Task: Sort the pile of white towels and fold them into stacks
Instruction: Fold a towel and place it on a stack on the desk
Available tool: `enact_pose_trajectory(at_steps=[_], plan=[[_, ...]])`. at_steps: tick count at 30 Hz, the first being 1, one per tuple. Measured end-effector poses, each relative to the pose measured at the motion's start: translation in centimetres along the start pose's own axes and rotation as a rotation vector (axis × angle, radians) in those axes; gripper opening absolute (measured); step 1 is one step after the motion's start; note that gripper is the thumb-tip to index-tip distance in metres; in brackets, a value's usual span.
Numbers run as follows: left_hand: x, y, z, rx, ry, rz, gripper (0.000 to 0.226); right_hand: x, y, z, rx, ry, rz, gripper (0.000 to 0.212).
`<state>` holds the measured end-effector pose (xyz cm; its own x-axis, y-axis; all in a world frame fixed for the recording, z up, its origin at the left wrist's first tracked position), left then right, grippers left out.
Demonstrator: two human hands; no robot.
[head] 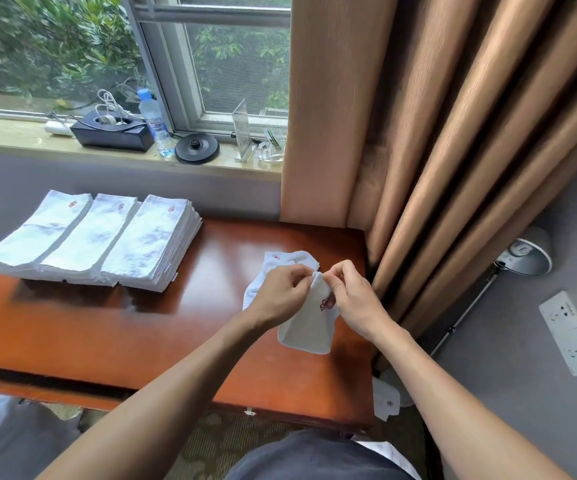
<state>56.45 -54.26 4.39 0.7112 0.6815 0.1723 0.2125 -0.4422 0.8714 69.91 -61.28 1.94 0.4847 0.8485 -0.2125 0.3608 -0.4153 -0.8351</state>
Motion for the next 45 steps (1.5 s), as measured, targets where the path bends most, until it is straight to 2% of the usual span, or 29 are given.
enact_pose_trajectory(at_steps=[9,13,16,18,20,23,25,28,32,35,38,41,45], plan=[[0.2,0.3,1.6,-0.111,-0.04,0.03,0.022,0.0,0.0,-0.2,0.022,0.033,-0.043,0.016],[0.6,-0.2,1.7,0.009,0.0,0.071,0.032,0.6,0.0,-0.7,-0.001,0.026,-0.057,0.012],[1.1,-0.3,1.9,0.062,-0.004,0.07,0.037,1.4,0.0,-1.1,0.007,-0.065,-0.063,0.013],[2.0,-0.3,2.1,0.08,-0.034,0.084,0.037,2.5,-0.2,-1.2,-0.087,-0.117,-0.101,0.016],[2.5,-0.5,1.8,0.107,-0.058,0.091,0.038,3.6,-0.3,-1.0,-0.265,-0.099,-0.152,0.017],[2.0,-2.2,0.6,0.149,-0.04,-0.009,0.037,4.5,-1.1,0.0,-0.366,-0.117,-0.235,0.019],[1.7,-3.1,-0.1,0.173,-0.023,-0.072,0.027,5.2,-1.7,0.5,-0.285,-0.213,-0.296,0.014],[2.0,-4.3,-1.9,0.315,-0.002,-0.131,0.004,7.5,-2.8,1.7,-0.108,-0.379,-0.209,0.016],[-1.6,-7.2,-5.8,0.479,0.08,-0.292,0.013,7.7,-3.9,4.6,-0.036,-0.421,-0.189,0.014],[-3.6,-7.7,-9.2,0.382,0.205,-0.331,0.013,7.4,-4.9,6.4,-0.021,-0.426,-0.15,0.01],[-3.9,-7.6,-13.1,0.255,0.361,-0.287,0.018,7.2,-7.6,8.6,-0.051,-0.439,-0.161,0.015],[-4.4,-9.4,-17.5,0.165,0.433,-0.268,0.005,7.8,-10.8,10.9,-0.068,-0.357,-0.225,0.005],[-5.4,-13.0,-23.8,-0.026,0.495,-0.24,0.005,8.3,-14.8,15.5,-0.072,-0.26,-0.21,0.004]])
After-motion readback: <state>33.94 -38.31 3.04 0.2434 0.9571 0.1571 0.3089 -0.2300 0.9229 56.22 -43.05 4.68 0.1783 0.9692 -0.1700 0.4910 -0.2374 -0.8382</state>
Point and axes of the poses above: each hand's wrist, its own x-axis towards the middle knuckle, its own z-axis out of the palm, y = z × x, the point moved 9 cm from there along x, towards the middle knuckle, and after that the axes turned 13 degrees about z, right-handed, at the moved point
